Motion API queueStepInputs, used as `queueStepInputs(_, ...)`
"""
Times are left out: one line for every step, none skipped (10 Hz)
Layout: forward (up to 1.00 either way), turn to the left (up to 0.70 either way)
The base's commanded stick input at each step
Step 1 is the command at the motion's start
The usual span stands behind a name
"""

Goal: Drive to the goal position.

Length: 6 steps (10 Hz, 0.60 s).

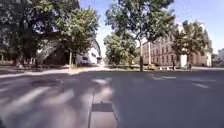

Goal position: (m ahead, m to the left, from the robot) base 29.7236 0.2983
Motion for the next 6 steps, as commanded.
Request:
queueStepInputs(0.7,0.0)
queueStepInputs(0.7,0.0)
queueStepInputs(0.7,0.0)
queueStepInputs(0.7,0.0)
queueStepInputs(0.7,0.0)
queueStepInputs(0.7,0.0)
